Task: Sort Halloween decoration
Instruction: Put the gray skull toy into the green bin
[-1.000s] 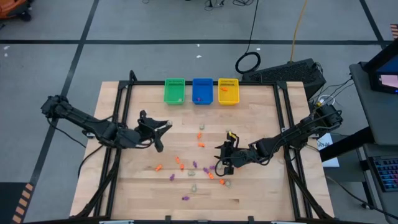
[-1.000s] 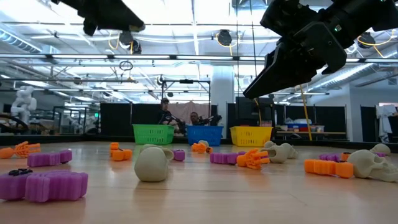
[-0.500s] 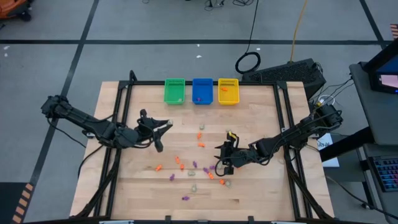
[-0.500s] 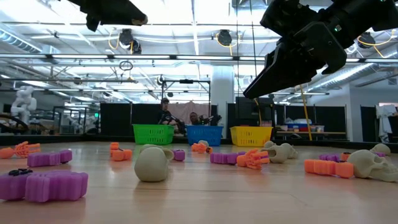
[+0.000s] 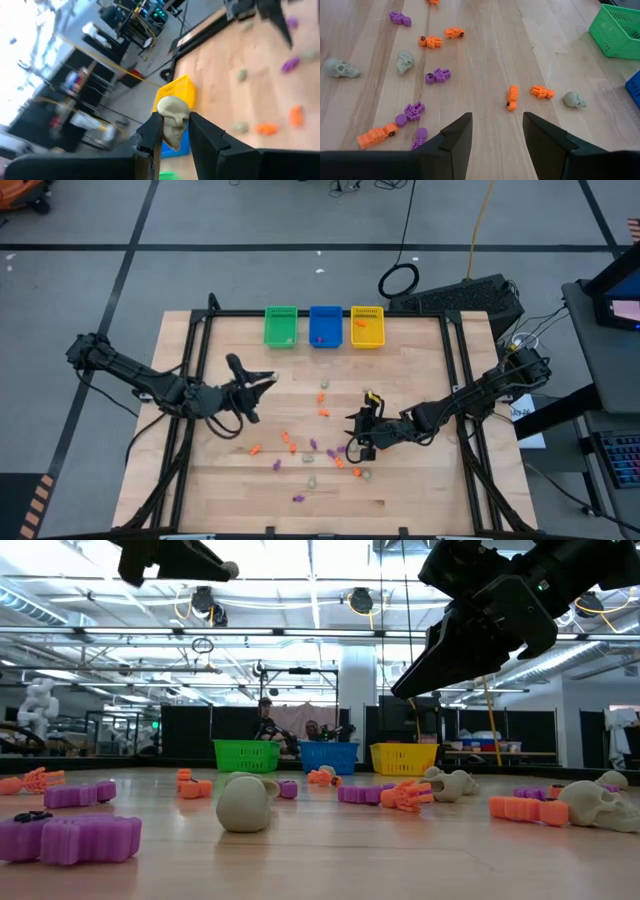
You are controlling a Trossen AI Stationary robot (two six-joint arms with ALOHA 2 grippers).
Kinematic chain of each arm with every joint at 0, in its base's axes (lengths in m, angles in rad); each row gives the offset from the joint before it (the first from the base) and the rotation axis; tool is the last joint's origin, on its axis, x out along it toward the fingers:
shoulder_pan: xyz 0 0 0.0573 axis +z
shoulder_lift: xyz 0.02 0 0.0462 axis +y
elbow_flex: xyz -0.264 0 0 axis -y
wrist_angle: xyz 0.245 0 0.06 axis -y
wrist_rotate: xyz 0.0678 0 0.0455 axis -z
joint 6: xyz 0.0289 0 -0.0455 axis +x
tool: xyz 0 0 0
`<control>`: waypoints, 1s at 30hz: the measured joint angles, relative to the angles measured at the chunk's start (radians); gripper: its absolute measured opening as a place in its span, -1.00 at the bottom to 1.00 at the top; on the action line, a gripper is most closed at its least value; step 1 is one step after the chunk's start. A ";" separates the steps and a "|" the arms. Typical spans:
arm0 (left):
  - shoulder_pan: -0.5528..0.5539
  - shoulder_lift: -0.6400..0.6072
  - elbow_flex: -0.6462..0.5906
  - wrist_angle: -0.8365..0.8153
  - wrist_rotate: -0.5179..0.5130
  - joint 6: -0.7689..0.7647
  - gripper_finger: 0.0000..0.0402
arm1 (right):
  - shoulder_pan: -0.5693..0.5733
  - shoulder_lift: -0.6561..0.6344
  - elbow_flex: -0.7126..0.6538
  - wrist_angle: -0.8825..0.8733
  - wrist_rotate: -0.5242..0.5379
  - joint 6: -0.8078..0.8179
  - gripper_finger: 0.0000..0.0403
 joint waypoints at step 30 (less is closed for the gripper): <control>0.000 0.000 0.000 0.002 -0.041 -0.568 -0.60 | 0.000 0.000 0.000 0.000 0.000 0.000 -0.19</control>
